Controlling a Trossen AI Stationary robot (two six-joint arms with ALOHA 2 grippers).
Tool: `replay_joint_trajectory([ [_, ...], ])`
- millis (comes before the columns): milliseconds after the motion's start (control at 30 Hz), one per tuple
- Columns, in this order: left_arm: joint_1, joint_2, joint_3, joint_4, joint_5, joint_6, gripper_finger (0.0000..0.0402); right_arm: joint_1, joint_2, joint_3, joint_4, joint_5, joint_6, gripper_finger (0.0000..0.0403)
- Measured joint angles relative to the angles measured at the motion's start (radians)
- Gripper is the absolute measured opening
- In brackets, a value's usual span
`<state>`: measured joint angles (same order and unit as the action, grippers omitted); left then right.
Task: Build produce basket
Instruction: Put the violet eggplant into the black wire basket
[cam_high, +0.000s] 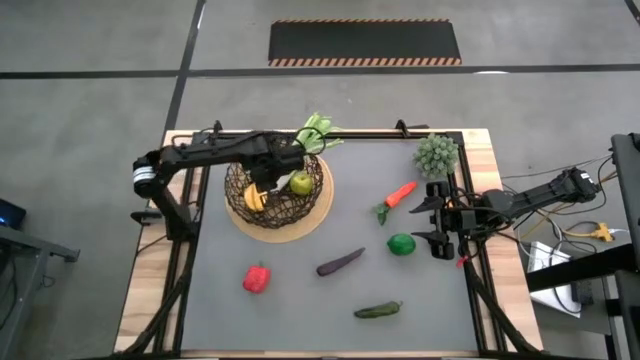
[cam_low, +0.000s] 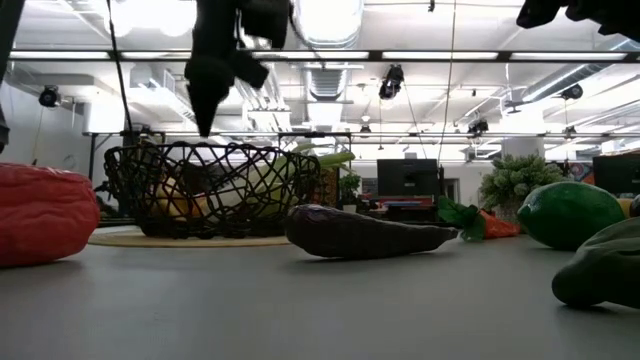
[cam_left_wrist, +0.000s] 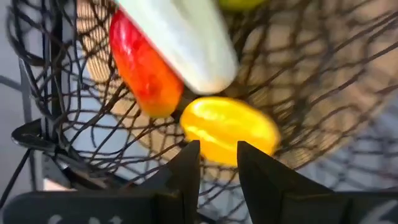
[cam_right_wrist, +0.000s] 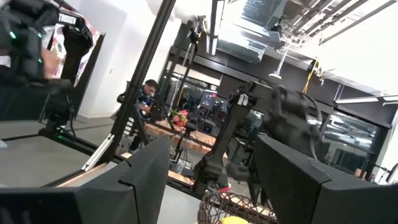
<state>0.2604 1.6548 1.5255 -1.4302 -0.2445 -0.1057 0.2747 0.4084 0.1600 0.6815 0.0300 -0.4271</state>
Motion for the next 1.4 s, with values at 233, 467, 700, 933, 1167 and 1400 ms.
replay_joint_trajectory([
  [233, -0.208, -0.107, -0.022, 0.274, -0.047, -0.099, 0.0087, 0.000, 0.000, 0.000, -0.018, 0.060, 0.008, 0.0221],
  [467, -0.440, -0.163, -0.101, 0.657, -0.169, -0.096, 0.0087, 0.000, 0.000, 0.000, -0.019, 0.061, 0.038, 0.0221],
  [700, -0.600, -0.162, -0.302, 1.119, -0.259, 0.019, 0.0087, 0.000, 0.026, 0.000, -0.026, 0.076, 0.062, 0.0221],
  [933, -0.634, -0.169, -0.506, 1.509, -0.263, 0.170, 0.0087, 0.000, 0.092, 0.000, -0.056, 0.076, 0.057, 0.0221],
  [1167, -0.644, -0.211, -0.549, 1.518, -0.262, 0.174, 0.0087, 0.000, 0.224, 0.001, -0.016, 0.076, 0.105, 0.0221],
  [1400, -0.662, -0.299, -0.618, 1.525, -0.260, 0.191, 0.0087, 0.004, 0.430, 0.106, 0.019, 0.077, 0.235, 0.0221],
])
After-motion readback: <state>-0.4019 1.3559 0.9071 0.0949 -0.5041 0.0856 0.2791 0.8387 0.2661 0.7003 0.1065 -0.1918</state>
